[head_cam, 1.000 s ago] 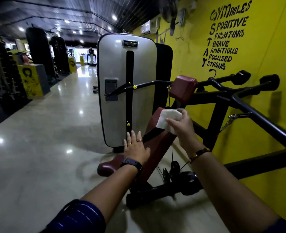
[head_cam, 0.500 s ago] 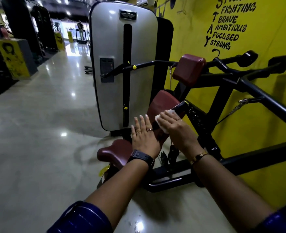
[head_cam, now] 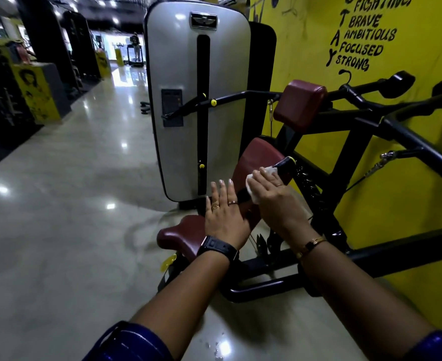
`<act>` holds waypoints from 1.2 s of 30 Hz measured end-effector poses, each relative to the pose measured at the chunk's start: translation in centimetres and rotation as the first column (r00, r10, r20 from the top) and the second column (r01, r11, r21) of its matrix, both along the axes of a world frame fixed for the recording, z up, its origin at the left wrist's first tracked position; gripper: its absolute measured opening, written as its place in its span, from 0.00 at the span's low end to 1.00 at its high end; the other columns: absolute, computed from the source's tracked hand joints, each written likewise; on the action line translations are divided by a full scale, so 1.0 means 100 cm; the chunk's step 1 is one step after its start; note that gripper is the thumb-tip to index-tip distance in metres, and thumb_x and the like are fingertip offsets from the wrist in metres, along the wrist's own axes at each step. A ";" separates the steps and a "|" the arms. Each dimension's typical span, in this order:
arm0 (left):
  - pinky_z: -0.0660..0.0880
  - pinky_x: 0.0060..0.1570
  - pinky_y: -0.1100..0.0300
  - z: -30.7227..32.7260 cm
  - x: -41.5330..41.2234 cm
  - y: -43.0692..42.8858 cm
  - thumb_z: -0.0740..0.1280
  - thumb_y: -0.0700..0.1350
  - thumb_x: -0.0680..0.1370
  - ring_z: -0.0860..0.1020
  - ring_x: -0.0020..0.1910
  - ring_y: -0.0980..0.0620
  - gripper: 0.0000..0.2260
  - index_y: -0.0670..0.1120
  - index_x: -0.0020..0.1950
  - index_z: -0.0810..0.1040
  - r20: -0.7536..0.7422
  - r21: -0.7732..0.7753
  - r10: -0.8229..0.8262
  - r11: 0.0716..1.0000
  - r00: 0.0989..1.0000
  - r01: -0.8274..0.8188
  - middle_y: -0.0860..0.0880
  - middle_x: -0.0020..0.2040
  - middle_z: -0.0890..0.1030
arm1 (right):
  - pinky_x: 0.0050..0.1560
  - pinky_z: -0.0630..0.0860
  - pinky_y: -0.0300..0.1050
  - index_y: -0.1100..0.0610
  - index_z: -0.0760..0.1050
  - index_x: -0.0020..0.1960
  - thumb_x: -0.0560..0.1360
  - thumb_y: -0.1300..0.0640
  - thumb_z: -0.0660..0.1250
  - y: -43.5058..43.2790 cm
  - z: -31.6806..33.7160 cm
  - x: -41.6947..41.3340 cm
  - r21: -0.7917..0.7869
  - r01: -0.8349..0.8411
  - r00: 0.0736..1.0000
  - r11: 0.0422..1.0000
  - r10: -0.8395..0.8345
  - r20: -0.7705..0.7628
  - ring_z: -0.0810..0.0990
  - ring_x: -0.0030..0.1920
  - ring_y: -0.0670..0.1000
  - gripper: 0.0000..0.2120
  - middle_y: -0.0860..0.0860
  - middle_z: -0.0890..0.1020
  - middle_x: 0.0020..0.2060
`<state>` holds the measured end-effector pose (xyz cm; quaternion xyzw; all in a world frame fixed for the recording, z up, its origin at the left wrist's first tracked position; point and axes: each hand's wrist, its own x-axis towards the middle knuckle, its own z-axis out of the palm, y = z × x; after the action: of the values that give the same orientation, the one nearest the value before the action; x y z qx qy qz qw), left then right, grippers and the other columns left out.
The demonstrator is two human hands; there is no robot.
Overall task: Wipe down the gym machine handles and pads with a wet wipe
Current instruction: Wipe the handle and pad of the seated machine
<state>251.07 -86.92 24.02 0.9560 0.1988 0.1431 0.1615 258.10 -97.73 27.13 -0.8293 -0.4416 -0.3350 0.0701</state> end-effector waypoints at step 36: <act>0.48 0.77 0.52 -0.004 0.002 -0.008 0.55 0.60 0.74 0.36 0.78 0.49 0.40 0.47 0.79 0.40 0.053 0.109 0.023 0.994 0.998 -0.029 0.49 0.80 0.40 | 0.64 0.71 0.58 0.61 0.81 0.58 0.72 0.57 0.52 -0.023 0.003 0.025 -0.117 -0.249 0.958 0.961 0.262 0.118 0.81 0.58 0.56 0.24 0.57 0.83 0.55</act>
<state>251.22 -87.71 23.60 0.9567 0.1988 0.1806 0.1121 260.58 -100.08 27.42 -0.7437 -0.5652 -0.3548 0.0414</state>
